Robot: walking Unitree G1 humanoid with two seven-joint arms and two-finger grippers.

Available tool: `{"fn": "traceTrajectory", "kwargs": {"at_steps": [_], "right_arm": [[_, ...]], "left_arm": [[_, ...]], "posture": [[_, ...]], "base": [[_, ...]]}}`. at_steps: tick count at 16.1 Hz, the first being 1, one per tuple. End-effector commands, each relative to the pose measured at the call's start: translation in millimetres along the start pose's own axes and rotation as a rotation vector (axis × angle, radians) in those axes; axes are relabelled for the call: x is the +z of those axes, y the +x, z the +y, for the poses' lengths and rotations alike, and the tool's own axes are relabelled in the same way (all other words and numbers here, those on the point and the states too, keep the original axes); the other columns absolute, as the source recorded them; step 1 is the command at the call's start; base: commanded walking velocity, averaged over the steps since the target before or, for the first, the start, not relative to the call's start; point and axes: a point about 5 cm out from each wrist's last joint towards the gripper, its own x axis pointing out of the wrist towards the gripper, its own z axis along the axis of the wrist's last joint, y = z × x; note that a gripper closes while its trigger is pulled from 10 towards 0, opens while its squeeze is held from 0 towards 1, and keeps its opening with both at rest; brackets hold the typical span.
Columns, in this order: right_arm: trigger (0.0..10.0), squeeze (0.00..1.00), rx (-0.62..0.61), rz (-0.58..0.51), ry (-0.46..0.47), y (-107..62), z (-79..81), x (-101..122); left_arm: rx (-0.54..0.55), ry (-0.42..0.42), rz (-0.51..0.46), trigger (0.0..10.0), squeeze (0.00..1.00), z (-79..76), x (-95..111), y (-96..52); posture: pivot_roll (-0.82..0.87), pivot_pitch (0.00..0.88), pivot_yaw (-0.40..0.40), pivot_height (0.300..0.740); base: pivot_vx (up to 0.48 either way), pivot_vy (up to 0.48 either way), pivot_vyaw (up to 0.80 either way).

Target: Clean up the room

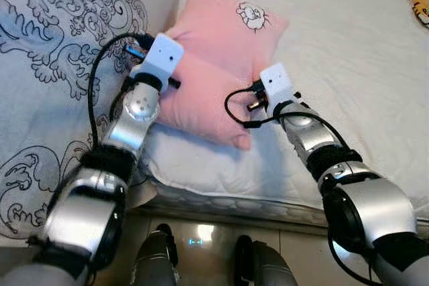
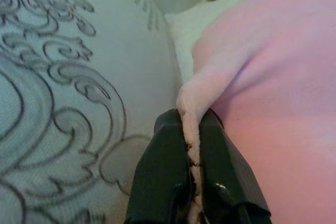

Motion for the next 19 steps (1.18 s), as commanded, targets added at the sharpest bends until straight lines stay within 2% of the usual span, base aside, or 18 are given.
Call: {"fn": "traceTrajectory", "kwargs": {"at_steps": [1, 2, 5, 8, 10, 11, 14, 15, 16, 19], "right_arm": [[10.0, 0.00, -0.080, 0.180, 0.033, -13.6, -14.6, -45], [10.0, 0.00, -0.108, 0.153, 0.040, -12.2, -21.3, -37], [10.0, 0.00, -0.153, 0.119, 0.047, -11.5, -33.5, -26], [10.0, 0.00, -0.172, 0.106, 0.073, -11.8, -42.8, -19], [10.0, 0.00, -0.165, 0.123, 0.073, -12.3, -41.6, -22], [10.0, 0.00, -0.160, 0.135, 0.067, -12.6, -40.0, -25], [10.0, 0.00, -0.131, 0.141, 0.056, -12.5, -37.5, -26], [10.0, 0.99, -0.130, 0.138, 0.068, -12.6, -38.9, -25], [10.0, 1.00, -0.143, 0.123, 0.121, -12.7, -42.6, -23], [10.0, 1.00, -0.166, 0.103, 0.143, -12.8, -46.8, -19]], "left_arm": [[0.130, -0.028, 0.019, 10.0, 0.00, 30.8, -2, -0.2], [0.127, -0.019, 0.076, 10.0, 0.00, 32.8, -12, -6.1], [0.128, -0.008, 0.148, 10.0, 0.00, 42.0, -25, -19.3], [0.081, -0.024, 0.180, 10.0, 0.00, 44.5, -19, -31.0], [0.065, -0.034, 0.152, 10.0, 0.00, 40.4, -13, -31.3], [0.061, -0.036, 0.167, 10.0, 0.00, 38.2, -13, -31.4], [0.057, -0.115, 0.191, 10.0, 0.00, 32.4, -9, -32.2], [0.050, -0.126, 0.191, 10.0, 1.00, 30.9, -7, -32.7], [0.054, -0.142, 0.198, 10.0, 1.00, 30.4, -4, -34.0], [0.062, -0.172, 0.217, 10.0, 1.00, 33.3, -3, -36.8]], "posture": [[0.11, 0.288, -0.065, 0.740], [0.10, 0.293, -0.064, 0.740], [0.10, 0.283, -0.061, 0.740], [0.11, 0.290, -0.069, 0.740], [0.11, 0.283, -0.078, 0.740], [0.11, 0.283, -0.078, 0.740], [0.13, 0.278, -0.074, 0.740], [0.14, 0.280, -0.072, 0.740], [0.15, 0.272, -0.071, 0.740], [0.15, 0.257, -0.071, 0.740]], "base": [[0.000, 0.000, 0.00], [0.000, 0.000, 0.00], [0.000, 0.000, 0.00], [0.000, 0.000, 0.00], [0.000, 0.000, 0.00], [0.000, 0.000, 0.00], [0.000, 0.000, 0.00], [0.000, 0.000, 0.00], [0.000, 0.000, 0.00], [0.000, 0.000, 0.00]]}}
